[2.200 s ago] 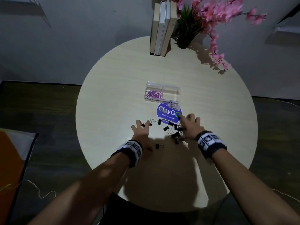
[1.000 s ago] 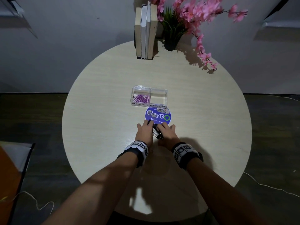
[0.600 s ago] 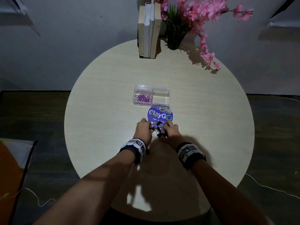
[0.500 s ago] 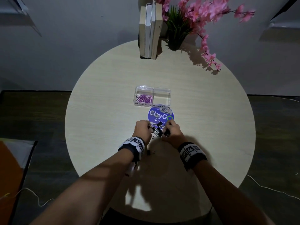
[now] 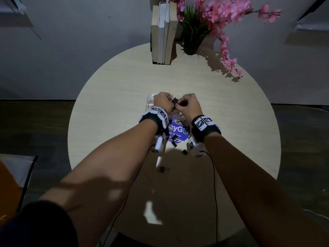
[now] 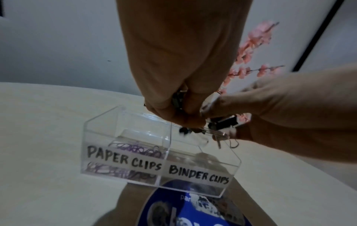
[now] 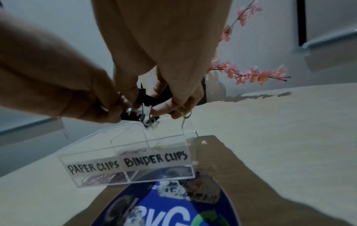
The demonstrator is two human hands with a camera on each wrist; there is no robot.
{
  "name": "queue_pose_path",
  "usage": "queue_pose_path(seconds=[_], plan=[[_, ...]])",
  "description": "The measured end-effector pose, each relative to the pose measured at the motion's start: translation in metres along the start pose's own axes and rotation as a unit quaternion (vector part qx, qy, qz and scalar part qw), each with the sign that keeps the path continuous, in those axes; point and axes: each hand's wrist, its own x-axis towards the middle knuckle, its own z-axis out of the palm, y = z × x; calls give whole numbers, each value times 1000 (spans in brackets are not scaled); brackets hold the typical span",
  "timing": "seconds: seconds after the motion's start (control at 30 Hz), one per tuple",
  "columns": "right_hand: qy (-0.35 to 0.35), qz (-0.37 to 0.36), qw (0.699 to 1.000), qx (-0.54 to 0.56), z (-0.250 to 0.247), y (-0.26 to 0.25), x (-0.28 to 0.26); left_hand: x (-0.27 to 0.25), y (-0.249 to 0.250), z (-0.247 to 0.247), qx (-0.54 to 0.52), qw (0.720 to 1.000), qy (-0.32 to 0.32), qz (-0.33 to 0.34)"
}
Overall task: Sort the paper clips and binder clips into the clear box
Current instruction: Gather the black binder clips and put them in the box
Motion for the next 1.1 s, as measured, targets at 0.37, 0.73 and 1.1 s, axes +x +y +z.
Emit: queue_pose_path(seconds=[0.37,0.73,1.1], plan=[[-84,11,979,-185,1,-13,9,20,7,10,135,985,-107,17],[-66,-35,980,-183,-18,-7,-25,-12,-5,-15,68,983,-147,88],[-241,8,930,-279,11,57,-118,-172,-123,40,170,962,-209,40]])
